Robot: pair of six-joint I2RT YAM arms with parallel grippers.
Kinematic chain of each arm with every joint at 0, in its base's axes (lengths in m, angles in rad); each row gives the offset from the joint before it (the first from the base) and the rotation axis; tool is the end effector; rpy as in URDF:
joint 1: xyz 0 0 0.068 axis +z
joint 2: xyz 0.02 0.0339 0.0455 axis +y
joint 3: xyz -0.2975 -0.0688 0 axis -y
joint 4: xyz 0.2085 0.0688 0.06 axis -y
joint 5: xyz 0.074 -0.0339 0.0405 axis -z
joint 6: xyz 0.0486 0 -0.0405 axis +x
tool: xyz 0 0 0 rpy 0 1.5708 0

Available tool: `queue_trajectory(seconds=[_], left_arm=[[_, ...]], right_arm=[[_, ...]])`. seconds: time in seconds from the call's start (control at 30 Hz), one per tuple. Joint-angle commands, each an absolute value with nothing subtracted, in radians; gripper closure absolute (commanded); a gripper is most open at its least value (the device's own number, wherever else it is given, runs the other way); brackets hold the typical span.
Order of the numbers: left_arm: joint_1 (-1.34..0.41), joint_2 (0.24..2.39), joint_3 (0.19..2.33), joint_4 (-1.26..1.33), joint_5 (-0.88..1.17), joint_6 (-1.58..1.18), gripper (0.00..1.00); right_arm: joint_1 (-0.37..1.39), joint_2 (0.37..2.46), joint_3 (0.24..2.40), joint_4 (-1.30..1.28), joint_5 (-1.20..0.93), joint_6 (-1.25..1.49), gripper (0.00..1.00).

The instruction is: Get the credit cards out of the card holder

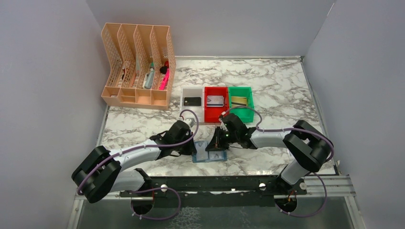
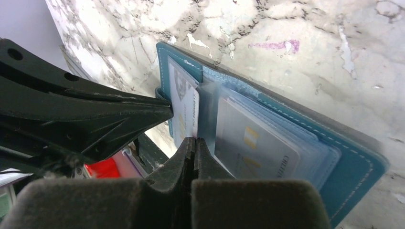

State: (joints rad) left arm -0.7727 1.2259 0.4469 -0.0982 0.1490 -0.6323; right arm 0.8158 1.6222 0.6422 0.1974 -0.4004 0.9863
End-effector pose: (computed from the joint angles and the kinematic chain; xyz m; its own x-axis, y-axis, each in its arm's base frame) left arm 0.1296 -0.1364 0.1958 -0.8923 0.0537 -0.4482 0.2863 0.8350 -0.4699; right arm 0.1818 0.2209 0.1871 -0.9839 0.0751 -0.1620 -0.0716 0.6654 0.7430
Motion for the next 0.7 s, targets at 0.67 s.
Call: queue_trajectory(seconds=[0.67], left_arm=[[-0.779,1.198,0.429,-0.194,0.047,-0.619,0.92]], right_arm=[[0.736,1.552,0.572,0.185,-0.453,0.929,0.99]])
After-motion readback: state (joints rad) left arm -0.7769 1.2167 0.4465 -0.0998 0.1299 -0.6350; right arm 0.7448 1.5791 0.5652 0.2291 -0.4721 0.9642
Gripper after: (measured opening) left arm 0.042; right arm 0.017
